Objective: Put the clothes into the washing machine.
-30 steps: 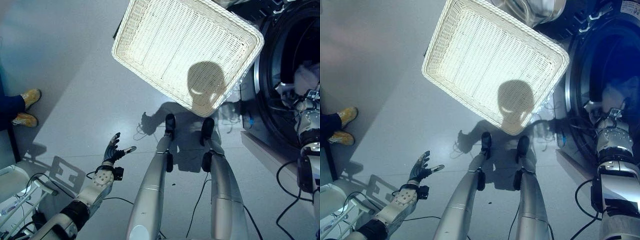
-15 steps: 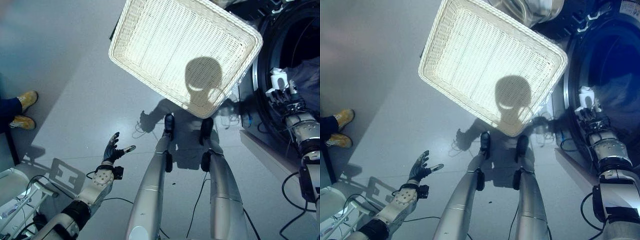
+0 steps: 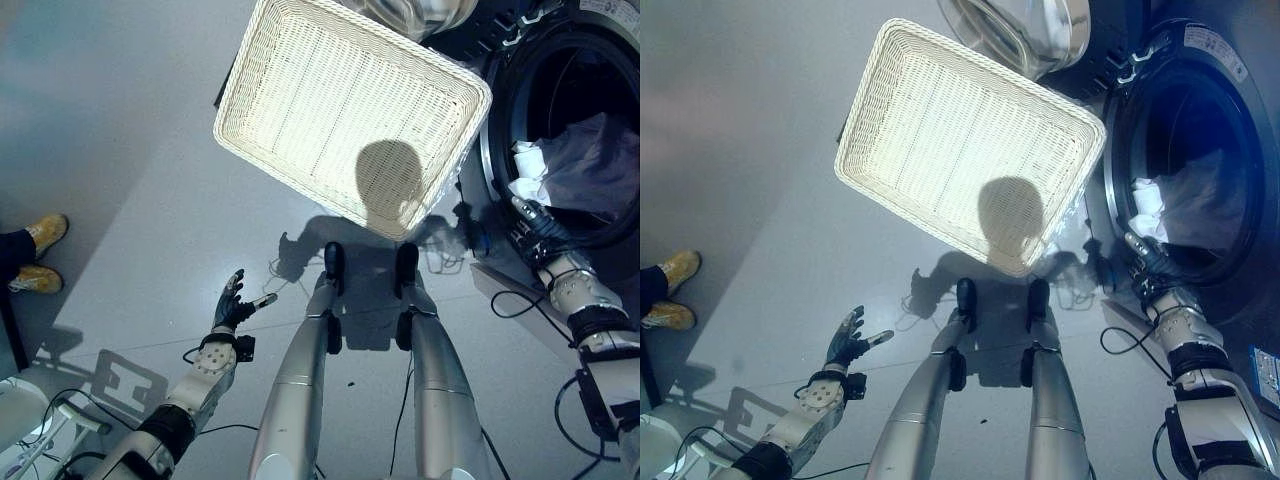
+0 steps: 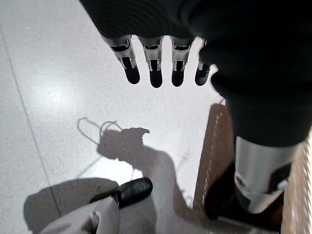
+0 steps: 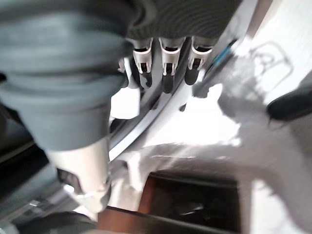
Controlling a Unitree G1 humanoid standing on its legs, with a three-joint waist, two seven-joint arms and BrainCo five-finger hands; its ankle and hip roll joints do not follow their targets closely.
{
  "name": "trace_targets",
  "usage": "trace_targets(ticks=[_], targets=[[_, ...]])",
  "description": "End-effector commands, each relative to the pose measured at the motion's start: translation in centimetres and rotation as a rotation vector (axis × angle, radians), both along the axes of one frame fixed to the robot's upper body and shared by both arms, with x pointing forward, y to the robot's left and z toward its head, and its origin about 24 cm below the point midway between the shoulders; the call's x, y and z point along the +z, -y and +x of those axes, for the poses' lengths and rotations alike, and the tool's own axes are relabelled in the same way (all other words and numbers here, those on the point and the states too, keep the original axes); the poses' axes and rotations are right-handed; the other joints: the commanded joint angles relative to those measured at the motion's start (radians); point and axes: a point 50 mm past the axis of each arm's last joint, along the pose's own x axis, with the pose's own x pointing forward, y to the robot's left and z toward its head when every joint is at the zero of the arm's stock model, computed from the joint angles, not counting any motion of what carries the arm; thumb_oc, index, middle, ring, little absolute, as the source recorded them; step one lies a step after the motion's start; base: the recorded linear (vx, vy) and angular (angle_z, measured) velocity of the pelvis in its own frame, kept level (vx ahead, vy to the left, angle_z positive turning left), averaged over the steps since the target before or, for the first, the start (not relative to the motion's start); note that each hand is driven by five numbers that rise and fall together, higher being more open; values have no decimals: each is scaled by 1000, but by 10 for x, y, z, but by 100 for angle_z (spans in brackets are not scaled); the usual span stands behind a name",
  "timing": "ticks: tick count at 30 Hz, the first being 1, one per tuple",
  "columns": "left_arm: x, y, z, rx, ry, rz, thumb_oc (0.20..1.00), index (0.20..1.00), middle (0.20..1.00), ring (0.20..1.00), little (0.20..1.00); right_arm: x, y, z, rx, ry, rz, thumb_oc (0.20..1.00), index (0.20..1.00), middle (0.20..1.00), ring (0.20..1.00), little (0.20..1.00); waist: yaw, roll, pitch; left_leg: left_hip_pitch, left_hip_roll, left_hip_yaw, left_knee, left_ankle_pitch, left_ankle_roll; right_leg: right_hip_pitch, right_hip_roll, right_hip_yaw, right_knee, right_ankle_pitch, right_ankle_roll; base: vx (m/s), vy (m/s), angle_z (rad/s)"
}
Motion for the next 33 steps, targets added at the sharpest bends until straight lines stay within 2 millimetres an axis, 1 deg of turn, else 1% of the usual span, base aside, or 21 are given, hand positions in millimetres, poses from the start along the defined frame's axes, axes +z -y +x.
trace_targets(ticks=[1, 6, 7, 8, 10, 11, 12, 14, 17, 18, 19, 20, 21, 23, 25, 26, 27, 29, 30, 31, 33], targets=[[-18, -11, -15, 26, -80, 32, 1000, 1000, 1000, 1000, 1000, -14, -9, -6, 108, -32, -149, 1000, 1000, 1000, 1000, 1000, 13, -1, -15, 127, -25, 48, -45, -58, -26, 82, 63, -60, 45, -57, 40, -61, 116, -1], [-30, -14, -21, 39, -138, 18, 1000, 1000, 1000, 1000, 1000, -44, -27, -12, 199, -124, -202, 1000, 1000, 1000, 1000, 1000, 10, -20, -15, 210, -27, 51, -53, -72, -24, 163, 57, -49, 10, -47, 52, -45, 118, -4], [-34, -15, -23, 43, -151, 11, 1000, 1000, 1000, 1000, 1000, -53, -31, -15, 223, -155, -216, 1000, 1000, 1000, 1000, 1000, 9, -25, -15, 235, -26, 53, -56, -76, -24, 188, 54, -44, -2, -44, 55, -33, 113, -3], [-38, -17, -26, 48, -173, 2, 1000, 1000, 1000, 1000, 1000, -67, -39, -21, 255, -202, -215, 1000, 1000, 1000, 1000, 1000, 8, -33, -15, 277, -25, 58, -60, -84, -24, 231, 49, -40, -21, -40, 61, -33, 104, -2], [-42, -19, -28, 51, -190, -9, 1000, 1000, 1000, 1000, 1000, -78, -45, -25, 271, -239, -219, 1000, 1000, 1000, 1000, 1000, 8, -39, -15, 306, -24, 62, -61, -90, -24, 262, 44, -39, -33, -38, 66, -21, 76, -4], [-46, -20, -29, 57, -209, -24, 1000, 1000, 1000, 1000, 1000, -93, -54, -31, 288, -287, -198, 1000, 1000, 1000, 1000, 1000, 7, -48, -15, 345, -21, 66, -66, -96, -25, 302, 40, -38, -48, -36, 71, -21, 67, -6], [-46, -20, -30, 57, -211, -30, 1000, 1000, 1000, 1000, 1000, -96, -55, -32, 297, -300, -205, 1000, 1000, 1000, 1000, 1000, 6, -49, -15, 352, -21, 68, -67, -97, -25, 311, 39, -37, -52, -35, 71, -23, 61, -5], [-49, -22, -30, 54, -227, -62, 1000, 1000, 1000, 1000, 1000, -108, -61, -38, 302, -348, -215, 1000, 1000, 1000, 1000, 1000, 6, -58, -15, 393, -19, 72, -74, -103, -26, 357, 35, -36, -72, -35, 74, -18, 44, 0], [-57, -18, -35, 17, -265, -172, 1000, 1000, 1000, 1000, 1000, -132, -71, -54, 321, -427, -243, 1000, 1000, 1000, 1000, 1000, 8, -73, -17, 473, -21, 70, -94, -110, -30, 450, 25, -38, -111, -33, 77, 1, 49, 2], [-67, -15, -45, -3, -306, -248, 1000, 1000, 1000, 1000, 1000, -150, -77, -71, 342, -466, -262, 1000, 1000, 1000, 1000, 1000, 12, -84, -54, 514, -22, 66, -112, -115, -31, 497, 18, -40, -139, -32, 80, 45, 47, 1], [-69, -14, -47, -7, -316, -264, 1000, 1000, 1000, 1000, 1000, -153, -79, -74, 346, -469, -264, 1000, 1000, 1000, 1000, 1000, 12, -86, -63, 523, -22, 66, -117, -115, -32, 507, 17, -41, -145, -32, 81, 114, 68, 0], [-80, -12, -61, -13, -364, -328, 1000, 1000, 1000, 1000, 1000, -167, -85, -91, 376, -486, -305, 1000, 1000, 1000, 1000, 1000, 13, -98, -107, 559, -21, 64, -139, -116, -35, 551, 16, -43, -176, -29, 81, 85, 43, -3], [-82, -12, -62, -12, -370, -333, 1000, 1000, 1000, 1000, 1000, -169, -85, -93, 378, -490, -306, 1000, 1000, 1000, 1000, 1000, 12, -99, -112, 565, -21, 64, -142, -116, -36, 557, 17, -42, -180, -29, 81, 142, 39, -4], [-95, -11, -81, -6, -435, -426, 1000, 1000, 1000, 1000, 1000, -183, -91, -113, 380, -510, -344, 1000, 1000, 1000, 1000, 1000, 6, -116, -170, 626, -18, 63, -184, -115, -42, 631, 24, -45, -238, -26, 81, 160, 10, 0], [-103, -9, -93, 5, -474, -468, 1000, 1000, 1000, 1000, 1000, -191, -95, -124, 405, -535, -386, 1000, 1000, 1000, 1000, 1000, 1, -124, -201, 664, -16, 64, -209, -113, -46, 672, 31, -46, -272, -19, 82, 124, 12, 0], [-103, -9, -93, 5, -474, -468, 1000, 1000, 1000, 1000, 1000, -191, -95, -124, 405, -535, -386, 1000, 1000, 1000, 1000, 1000, 1, -124, -201, 664, -16, 64, -209, -113, -46, 672, 31, -46, -272, -19, 82, 160, -14, -2], [-116, -8, -113, 8, -564, -499, 1000, 1000, 1000, 1000, 1000, -210, -103, -150, 546, -646, -364, 1000, 1000, 1000, 1000, 1000, 0, -138, -256, 720, -11, 70, -249, -111, -50, 734, 40, -57, -322, -11, 81, 103, -22, -3], [-116, -8, -113, 8, -564, -499, 1000, 1000, 1000, 1000, 1000, -210, -103, -150, 546, -646, -364, 1000, 1000, 1000, 1000, 1000, 0, -138, -256, 720, -11, 70, -249, -111, -50, 734, 40, -57, -322, -11, 81, 63, -16, 3], [-117, -7, -116, 3, -584, -499, 1000, 1000, 1000, 1000, 1000, -213, -104, -154, 559, -666, -365, 1000, 1000, 1000, 1000, 1000, 1, -140, -266, 730, -11, 69, -254, -111, -49, 744, 42, -59, -326, -12, 80, 199, -114, 15], [-129, -4, -136, -43, -718, -453, 1000, 1000, 1000, 1000, 1000, -230, -109, -180, 673, -823, -427, 1000, 1000, 1000, 1000, 1000, 6, -151, -328, 782, -11, 51, -262, -124, -42, 802, 57, -59, -324, -37, 65, 236, -130, 17], [-131, -2, -140, -49, -739, -447, 1000, 1000, 1000, 1000, 1000, -232, -110, -184, 693, -846, -447, 1000, 1000, 1000, 1000, 1000, 7, -153, -341, 795, -12, 47, -260, -129, -41, 816, 60, -60, -325, -41, 62, 148, -81, 14]])
